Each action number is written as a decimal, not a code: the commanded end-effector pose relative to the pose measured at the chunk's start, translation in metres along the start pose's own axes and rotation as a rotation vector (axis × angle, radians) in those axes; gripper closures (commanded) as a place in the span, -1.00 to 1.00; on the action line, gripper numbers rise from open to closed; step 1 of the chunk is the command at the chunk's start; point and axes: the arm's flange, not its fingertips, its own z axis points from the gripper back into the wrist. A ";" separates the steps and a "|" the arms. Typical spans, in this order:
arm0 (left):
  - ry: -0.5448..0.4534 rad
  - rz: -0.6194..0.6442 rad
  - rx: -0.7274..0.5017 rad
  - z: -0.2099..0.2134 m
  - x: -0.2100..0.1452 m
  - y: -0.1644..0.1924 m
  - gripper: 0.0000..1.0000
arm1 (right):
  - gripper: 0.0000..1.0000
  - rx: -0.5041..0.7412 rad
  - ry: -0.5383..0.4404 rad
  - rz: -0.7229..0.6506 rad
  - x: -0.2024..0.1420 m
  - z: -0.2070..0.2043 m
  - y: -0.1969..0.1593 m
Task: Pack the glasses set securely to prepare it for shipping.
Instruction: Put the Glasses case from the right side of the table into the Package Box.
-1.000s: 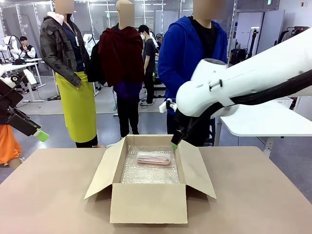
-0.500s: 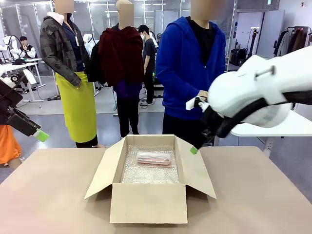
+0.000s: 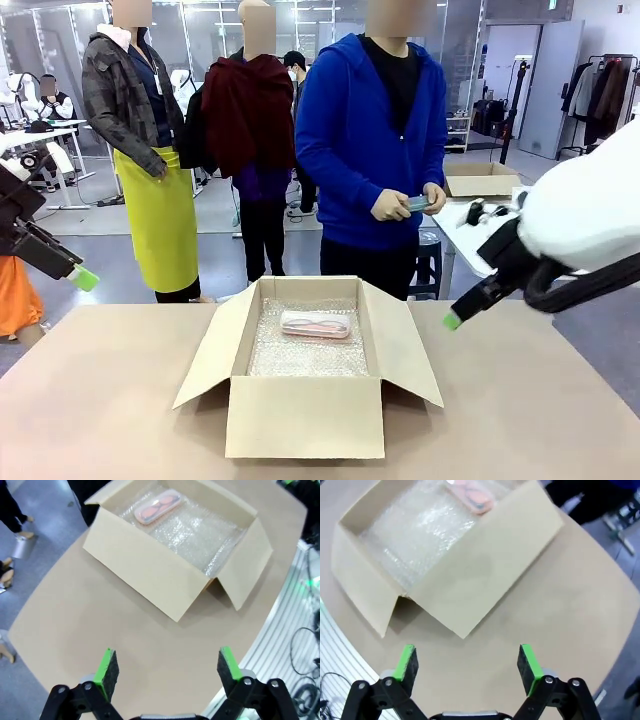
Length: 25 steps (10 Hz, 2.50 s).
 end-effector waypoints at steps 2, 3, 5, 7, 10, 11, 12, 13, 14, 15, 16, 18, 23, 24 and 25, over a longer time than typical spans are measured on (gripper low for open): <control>-0.015 -0.013 -0.017 0.002 0.000 0.001 -1.00 | -1.00 -0.017 -0.056 -0.176 -0.071 0.022 0.014; -0.015 -0.013 -0.017 0.002 0.000 0.001 -1.00 | -1.00 -0.017 -0.030 -0.169 -0.068 0.022 0.014; -0.015 -0.013 -0.017 0.002 0.000 0.001 -1.00 | -1.00 -0.003 -0.048 -0.122 -0.008 0.030 -0.013; -0.015 -0.013 -0.017 0.002 0.000 0.001 -1.00 | -1.00 -0.003 -0.048 -0.122 -0.008 0.030 -0.013; -0.015 -0.013 -0.017 0.002 0.000 0.001 -1.00 | -1.00 -0.003 -0.048 -0.122 -0.008 0.030 -0.013; -0.015 -0.013 -0.017 0.002 0.000 0.001 -1.00 | -1.00 -0.003 -0.048 -0.122 -0.008 0.030 -0.013; -0.015 -0.013 -0.017 0.002 0.000 0.001 -1.00 | -1.00 -0.003 -0.048 -0.122 -0.008 0.030 -0.013; -0.015 -0.013 -0.017 0.002 0.000 0.001 -1.00 | -1.00 -0.003 -0.048 -0.122 -0.008 0.030 -0.013; -0.015 -0.013 -0.017 0.002 0.000 0.001 -1.00 | -1.00 -0.003 -0.048 -0.122 -0.008 0.030 -0.013; -0.015 -0.013 -0.017 0.002 0.000 0.001 -1.00 | -1.00 -0.003 -0.048 -0.122 -0.008 0.030 -0.013; -0.015 -0.013 -0.017 0.002 0.000 0.001 -1.00 | -1.00 -0.003 -0.048 -0.122 -0.008 0.030 -0.013; -0.015 -0.013 -0.017 0.002 0.000 0.001 -1.00 | -1.00 -0.003 -0.048 -0.122 -0.008 0.030 -0.013; -0.015 -0.013 -0.017 0.002 0.000 0.001 -1.00 | -1.00 -0.003 -0.048 -0.122 -0.008 0.030 -0.013; -0.015 -0.013 -0.017 0.002 0.000 0.001 -1.00 | -1.00 -0.003 -0.048 -0.122 -0.008 0.030 -0.013; -0.015 -0.013 -0.017 0.002 0.000 0.001 -1.00 | -1.00 -0.003 -0.048 -0.122 -0.008 0.030 -0.013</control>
